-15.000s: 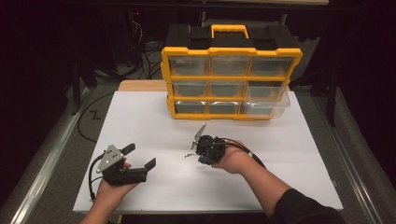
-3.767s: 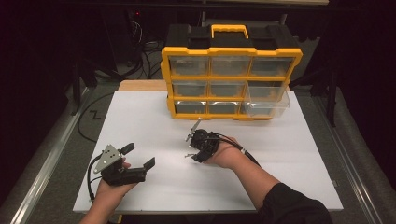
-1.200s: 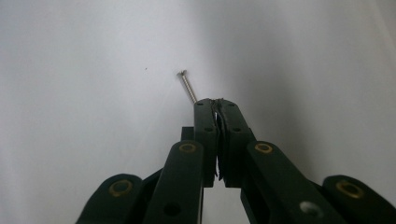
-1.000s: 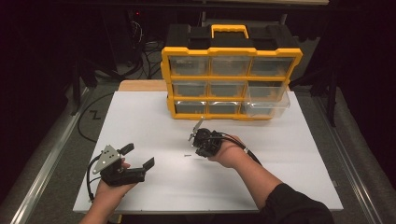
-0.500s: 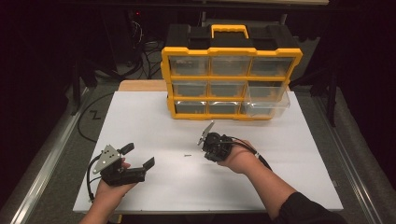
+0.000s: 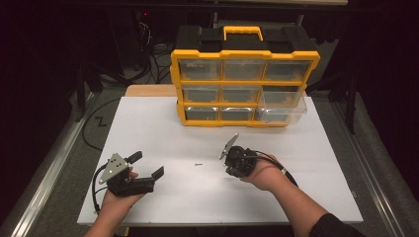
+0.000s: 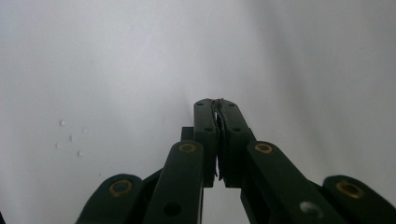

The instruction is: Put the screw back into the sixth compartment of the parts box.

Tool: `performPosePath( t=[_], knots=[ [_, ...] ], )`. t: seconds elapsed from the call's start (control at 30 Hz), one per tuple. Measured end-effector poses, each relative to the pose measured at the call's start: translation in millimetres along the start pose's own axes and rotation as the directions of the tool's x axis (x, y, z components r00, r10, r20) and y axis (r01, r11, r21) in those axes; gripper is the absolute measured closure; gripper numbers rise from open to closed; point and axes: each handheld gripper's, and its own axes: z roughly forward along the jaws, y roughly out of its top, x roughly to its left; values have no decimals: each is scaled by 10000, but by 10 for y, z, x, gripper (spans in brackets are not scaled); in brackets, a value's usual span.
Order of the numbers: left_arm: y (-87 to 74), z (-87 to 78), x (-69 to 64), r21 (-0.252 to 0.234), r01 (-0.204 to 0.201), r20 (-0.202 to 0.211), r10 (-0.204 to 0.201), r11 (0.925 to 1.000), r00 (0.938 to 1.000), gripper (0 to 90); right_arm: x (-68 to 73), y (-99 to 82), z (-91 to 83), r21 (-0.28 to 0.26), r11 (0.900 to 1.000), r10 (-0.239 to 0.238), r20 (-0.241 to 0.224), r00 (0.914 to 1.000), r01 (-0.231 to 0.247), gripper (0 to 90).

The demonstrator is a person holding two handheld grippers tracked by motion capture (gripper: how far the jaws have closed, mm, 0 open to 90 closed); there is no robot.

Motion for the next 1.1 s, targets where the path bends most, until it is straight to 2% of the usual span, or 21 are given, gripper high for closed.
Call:
performPosePath(
  t=[0.2, 0.33, 0.57, 0.63, 1.1],
  knots=[
    [-1, 1, -1, -12, 2, -4, -2, 10000, 10000, 42, -1, -113, -25, 69, 10000, -1, 22, 10000, 1, 898],
    [-1, -1, -2, -13, -3, -7, 3, 10000, 10000, 42, 5, -185, -41, 37, 9998, 213, 28, 9998, -214, 899],
    [-1, 1, -2, -23, -4, -5, 4, 10000, 10000, 42, -18, -302, -63, 39, 9997, 241, 143, 9996, -242, 899],
    [-2, 3, -3, -28, -3, 3, 3, 10000, 10000, 42, -17, -334, -72, 107, 9991, 419, 153, 9990, -420, 898],
    [-2, 3, -8, -88, -31, 49, 31, 10000, 10000, 42, -75, -543, -117, 141, 9973, 719, 277, 9970, -723, 898]
  ],
)
